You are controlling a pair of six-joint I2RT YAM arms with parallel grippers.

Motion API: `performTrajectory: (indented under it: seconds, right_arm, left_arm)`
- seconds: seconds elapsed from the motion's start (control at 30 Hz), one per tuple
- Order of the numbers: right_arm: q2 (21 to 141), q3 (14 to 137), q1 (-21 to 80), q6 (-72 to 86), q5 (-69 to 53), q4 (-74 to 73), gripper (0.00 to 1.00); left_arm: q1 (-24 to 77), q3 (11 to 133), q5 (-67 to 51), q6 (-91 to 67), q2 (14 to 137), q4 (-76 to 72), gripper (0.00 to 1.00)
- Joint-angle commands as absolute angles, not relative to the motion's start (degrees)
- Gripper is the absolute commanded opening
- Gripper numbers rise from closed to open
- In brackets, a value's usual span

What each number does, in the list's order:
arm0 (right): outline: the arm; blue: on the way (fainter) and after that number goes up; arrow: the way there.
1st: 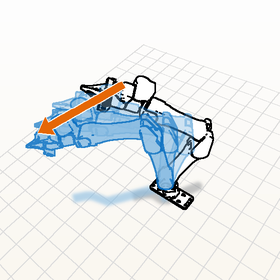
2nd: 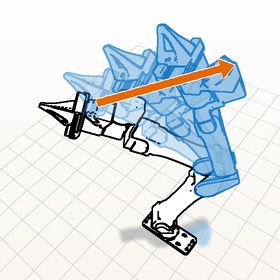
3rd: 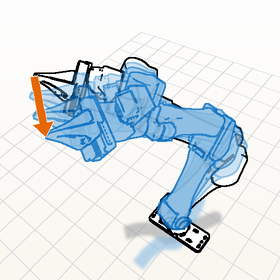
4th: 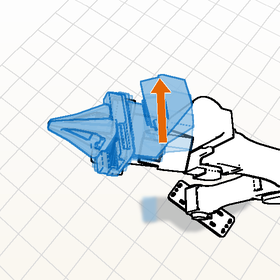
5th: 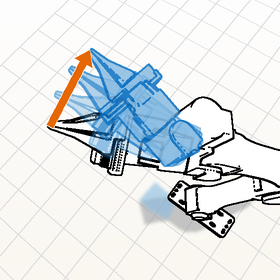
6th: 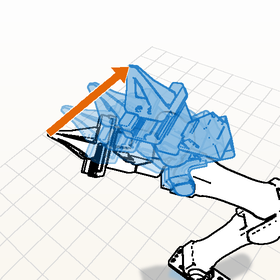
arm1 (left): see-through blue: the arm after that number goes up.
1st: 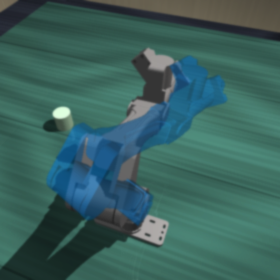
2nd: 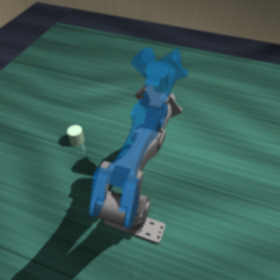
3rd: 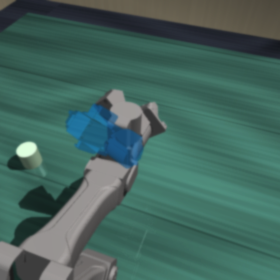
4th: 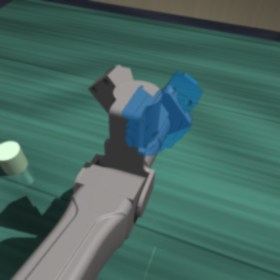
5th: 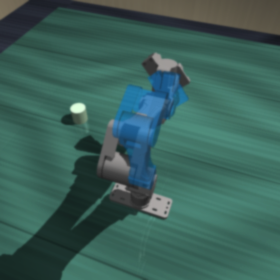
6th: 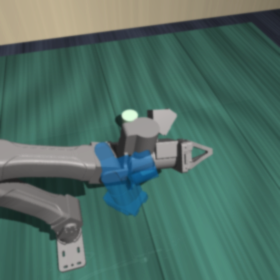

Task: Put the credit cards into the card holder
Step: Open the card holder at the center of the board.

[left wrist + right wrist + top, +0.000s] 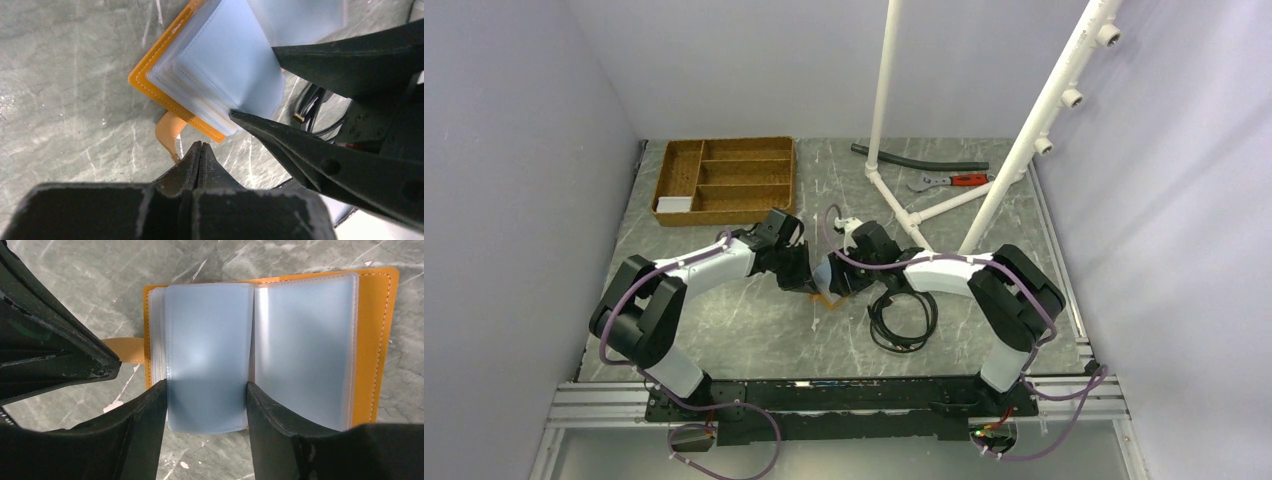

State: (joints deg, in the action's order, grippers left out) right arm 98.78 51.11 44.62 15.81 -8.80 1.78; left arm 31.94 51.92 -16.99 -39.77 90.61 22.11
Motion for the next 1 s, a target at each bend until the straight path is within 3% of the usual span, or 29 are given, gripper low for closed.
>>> performTrajectory:
  seconds: [0.0, 0.2, 0.53, 0.67, 0.8, 0.97]
  right_arm:
    - [98.3, 48.8, 41.5, 19.2, -16.3, 6.0, 0.3]
    - [98.9, 48.3, 40.8, 19.4, -18.2, 6.9, 0.51]
    - [99.8, 48.8, 40.8, 17.7, -17.0, 5.9, 0.63]
    - [100.3, 49.1, 40.8, 18.2, -14.8, 5.1, 0.57]
    - [100.4, 49.0, 40.8, 20.0, -13.7, 5.2, 0.34]
    - [100.3, 47.3, 39.3, 25.2, -18.4, 9.4, 0.2]
  left_arm:
    - [31.9, 55.6, -19.3, -39.3, 91.4, 20.4, 0.0]
    - [32.0, 57.0, -20.1, -39.7, 93.0, 19.9, 0.0]
    - [31.9, 56.9, -19.2, -39.6, 92.0, 20.9, 0.0]
    - [32.0, 56.8, -19.4, -39.7, 91.8, 20.8, 0.0]
    - [32.0, 56.5, -19.9, -39.9, 91.8, 19.8, 0.0]
    - [32.0, 56.7, -22.0, -41.3, 93.4, 16.0, 0.0]
